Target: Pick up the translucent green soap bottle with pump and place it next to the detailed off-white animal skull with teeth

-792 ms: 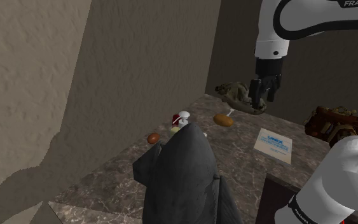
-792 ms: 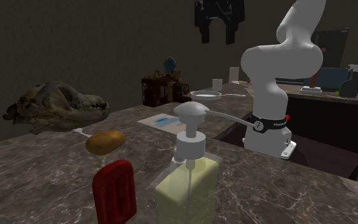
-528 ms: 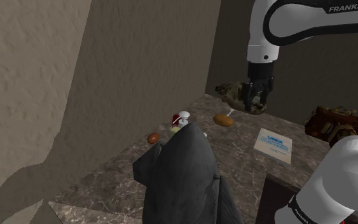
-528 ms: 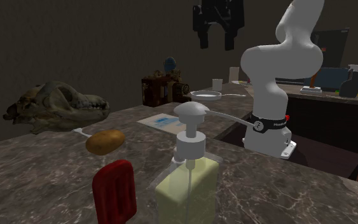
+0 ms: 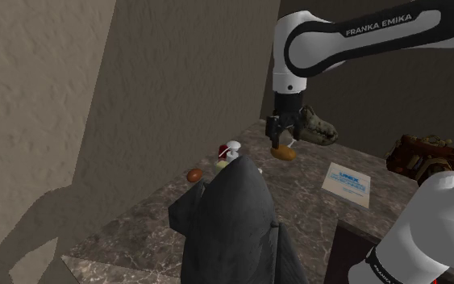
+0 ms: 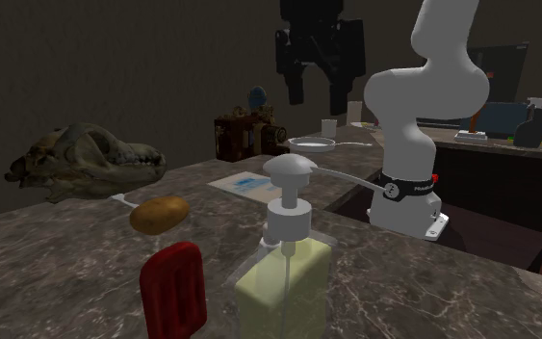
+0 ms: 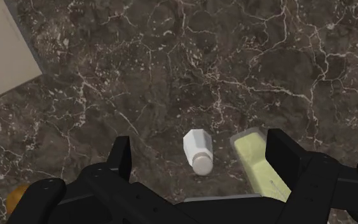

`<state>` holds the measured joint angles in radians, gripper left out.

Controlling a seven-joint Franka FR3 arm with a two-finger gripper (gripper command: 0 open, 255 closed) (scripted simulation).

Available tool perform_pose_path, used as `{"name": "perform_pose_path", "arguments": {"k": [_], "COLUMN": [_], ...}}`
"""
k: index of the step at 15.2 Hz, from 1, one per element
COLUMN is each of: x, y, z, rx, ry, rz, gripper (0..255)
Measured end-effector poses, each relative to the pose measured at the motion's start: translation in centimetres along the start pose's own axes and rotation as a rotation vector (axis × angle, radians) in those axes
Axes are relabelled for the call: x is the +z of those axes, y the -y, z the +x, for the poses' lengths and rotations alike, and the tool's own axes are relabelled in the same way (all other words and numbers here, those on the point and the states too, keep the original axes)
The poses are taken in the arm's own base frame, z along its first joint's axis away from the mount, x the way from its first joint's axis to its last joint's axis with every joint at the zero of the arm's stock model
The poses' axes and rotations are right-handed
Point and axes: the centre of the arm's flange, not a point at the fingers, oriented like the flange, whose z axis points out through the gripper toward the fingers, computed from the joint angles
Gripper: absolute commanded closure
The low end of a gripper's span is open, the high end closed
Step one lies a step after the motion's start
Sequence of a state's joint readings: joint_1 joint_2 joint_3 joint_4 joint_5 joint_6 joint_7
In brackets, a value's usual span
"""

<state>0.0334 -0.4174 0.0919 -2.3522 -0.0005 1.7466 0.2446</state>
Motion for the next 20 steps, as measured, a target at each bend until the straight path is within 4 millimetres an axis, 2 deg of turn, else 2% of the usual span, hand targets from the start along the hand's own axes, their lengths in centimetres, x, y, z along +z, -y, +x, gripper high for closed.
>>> {"name": "perform_pose_path", "arguments": {"k": [6,12,18,20], "x": [2.3,4.8,7.1,8.1], "y": [4.0,9.1,13.2,13.8], "z": [5.6,11.5,17.4,17.9], "rx": [0.017,0.033,0.047,0.050], "ry": [-0.003,-0.008,-0.013,-0.011], "rz": [0.002,0.006,0.010,0.009], "gripper": [0,0,0,0]}}
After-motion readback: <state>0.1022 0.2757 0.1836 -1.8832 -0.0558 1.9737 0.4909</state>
